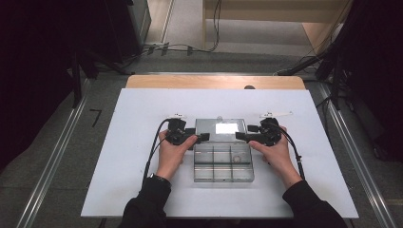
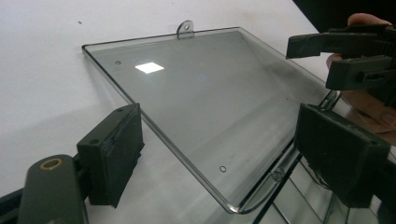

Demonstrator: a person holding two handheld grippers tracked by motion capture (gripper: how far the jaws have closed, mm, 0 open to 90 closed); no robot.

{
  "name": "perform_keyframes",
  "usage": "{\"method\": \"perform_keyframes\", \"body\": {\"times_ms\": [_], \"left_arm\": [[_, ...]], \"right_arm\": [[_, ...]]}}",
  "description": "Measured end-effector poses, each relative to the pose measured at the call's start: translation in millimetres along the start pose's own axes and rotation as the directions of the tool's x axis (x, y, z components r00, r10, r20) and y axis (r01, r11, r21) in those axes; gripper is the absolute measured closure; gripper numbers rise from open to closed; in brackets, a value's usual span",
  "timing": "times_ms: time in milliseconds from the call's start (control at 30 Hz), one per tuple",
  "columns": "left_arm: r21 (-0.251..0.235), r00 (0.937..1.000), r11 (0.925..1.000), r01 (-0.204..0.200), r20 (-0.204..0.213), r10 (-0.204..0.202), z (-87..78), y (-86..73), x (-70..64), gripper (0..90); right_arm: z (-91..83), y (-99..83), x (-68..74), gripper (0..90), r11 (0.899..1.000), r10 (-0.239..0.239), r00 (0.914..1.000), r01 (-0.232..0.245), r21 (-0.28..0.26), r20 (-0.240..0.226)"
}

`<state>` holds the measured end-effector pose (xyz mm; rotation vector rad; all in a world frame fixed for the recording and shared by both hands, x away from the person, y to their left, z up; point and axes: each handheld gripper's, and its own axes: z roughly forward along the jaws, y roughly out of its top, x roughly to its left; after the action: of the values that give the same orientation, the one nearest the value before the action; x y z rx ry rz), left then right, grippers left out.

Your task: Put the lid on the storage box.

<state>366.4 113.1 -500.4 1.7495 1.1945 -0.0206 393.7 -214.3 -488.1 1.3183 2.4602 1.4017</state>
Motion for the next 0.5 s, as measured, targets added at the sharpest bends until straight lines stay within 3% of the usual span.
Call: {"method": "perform_keyframes", "body": {"times_ms": [267, 500], "left_arm": [[0.019, 0.9997, 0.9997, 0.013, -0.02, -0.013, 2.1, -1.3, 2.0, 20.0], [0.031, 0.9996, 0.9991, 0.028, -0.008, -0.028, 4.8, -2.9, 3.2, 26.5]], "right_arm": [[5.4, -1.9, -2.7, 21.6, 0.999, 0.039, 0.9992, -0.04, 0.029, 0.009], [8.6, -4.2, -6.6, 24.3, 0.995, 0.082, 0.9966, -0.082, 0.047, 0.003]]}}
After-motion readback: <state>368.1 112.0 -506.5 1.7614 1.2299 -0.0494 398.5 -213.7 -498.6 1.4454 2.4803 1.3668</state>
